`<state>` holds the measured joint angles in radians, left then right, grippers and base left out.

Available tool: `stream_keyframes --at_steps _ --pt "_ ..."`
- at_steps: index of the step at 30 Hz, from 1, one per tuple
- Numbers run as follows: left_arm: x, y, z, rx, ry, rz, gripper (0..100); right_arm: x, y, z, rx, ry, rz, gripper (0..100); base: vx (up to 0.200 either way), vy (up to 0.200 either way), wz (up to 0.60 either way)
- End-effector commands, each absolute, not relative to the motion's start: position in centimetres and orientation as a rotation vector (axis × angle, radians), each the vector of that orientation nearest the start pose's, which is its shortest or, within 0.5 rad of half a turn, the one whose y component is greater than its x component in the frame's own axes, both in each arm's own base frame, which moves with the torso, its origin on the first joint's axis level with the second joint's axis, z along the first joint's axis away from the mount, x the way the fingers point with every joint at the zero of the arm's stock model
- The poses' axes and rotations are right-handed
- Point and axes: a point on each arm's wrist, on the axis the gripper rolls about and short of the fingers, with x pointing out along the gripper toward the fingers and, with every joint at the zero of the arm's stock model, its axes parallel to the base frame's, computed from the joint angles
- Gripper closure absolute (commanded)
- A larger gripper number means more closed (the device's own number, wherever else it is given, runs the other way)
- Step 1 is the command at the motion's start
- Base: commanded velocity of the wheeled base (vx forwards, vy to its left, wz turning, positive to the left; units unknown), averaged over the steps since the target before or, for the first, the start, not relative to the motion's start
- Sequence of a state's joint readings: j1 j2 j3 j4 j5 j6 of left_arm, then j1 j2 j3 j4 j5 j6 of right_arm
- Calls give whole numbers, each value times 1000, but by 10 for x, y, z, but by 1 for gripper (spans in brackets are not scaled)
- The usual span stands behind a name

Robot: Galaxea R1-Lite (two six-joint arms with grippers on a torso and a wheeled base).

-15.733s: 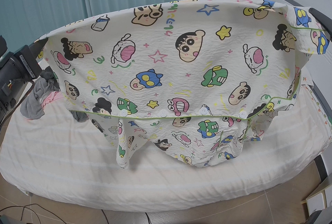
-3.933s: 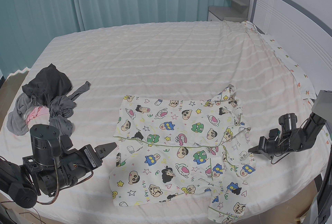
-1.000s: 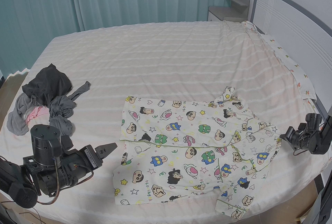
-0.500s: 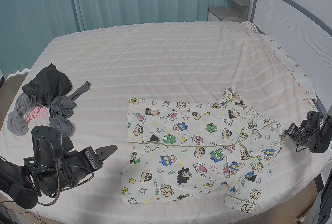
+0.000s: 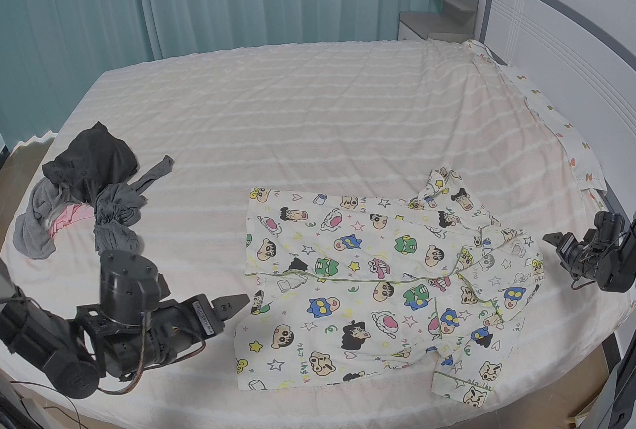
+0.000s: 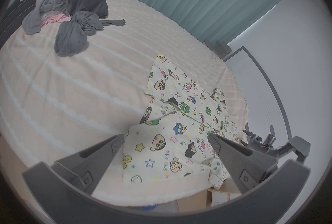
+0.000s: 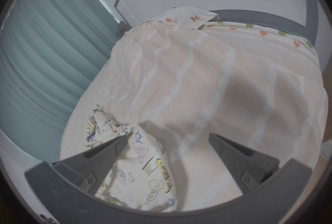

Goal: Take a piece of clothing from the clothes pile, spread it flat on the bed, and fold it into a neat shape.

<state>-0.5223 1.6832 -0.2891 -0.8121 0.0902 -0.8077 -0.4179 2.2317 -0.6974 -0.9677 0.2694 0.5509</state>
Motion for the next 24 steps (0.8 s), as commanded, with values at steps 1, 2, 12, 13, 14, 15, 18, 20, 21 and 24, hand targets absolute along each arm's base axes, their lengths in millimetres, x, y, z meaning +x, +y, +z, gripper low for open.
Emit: stream_keyframes --at_steps 1,2,12,13,14,15,18,20,21,24 --pt "235 -129 60 -570 734 -119 0 304 -125 44 823 425 -292 0 0 0 0" --pt "241 -133 56 -561 744 -115 0 298 -121 49 844 418 -292 0 0 0 0" --pt "308 -163 48 -486 864 -45 0 237 -80 103 1038 319 -208 0 0 0 0" --pt "310 -162 45 -460 867 -48 0 234 -76 103 1040 332 -188 0 0 0 0" --pt "310 -162 45 -460 867 -48 0 234 -76 103 1040 332 -188 0 0 0 0" --pt "310 -162 45 -460 867 -48 0 234 -76 103 1040 332 -188 0 0 0 0" --pt "322 -155 29 -308 869 -38 0 226 -65 117 1016 290 -92 0 0 0 0" --pt "328 -155 26 -306 870 -29 0 220 -61 120 1010 279 -73 0 0 0 0" --pt "328 -155 26 -305 870 -28 0 219 -61 120 1010 279 -73 0 0 0 0" --pt "338 -155 17 -303 873 -16 0 215 -54 124 999 275 -44 0 0 0 0"
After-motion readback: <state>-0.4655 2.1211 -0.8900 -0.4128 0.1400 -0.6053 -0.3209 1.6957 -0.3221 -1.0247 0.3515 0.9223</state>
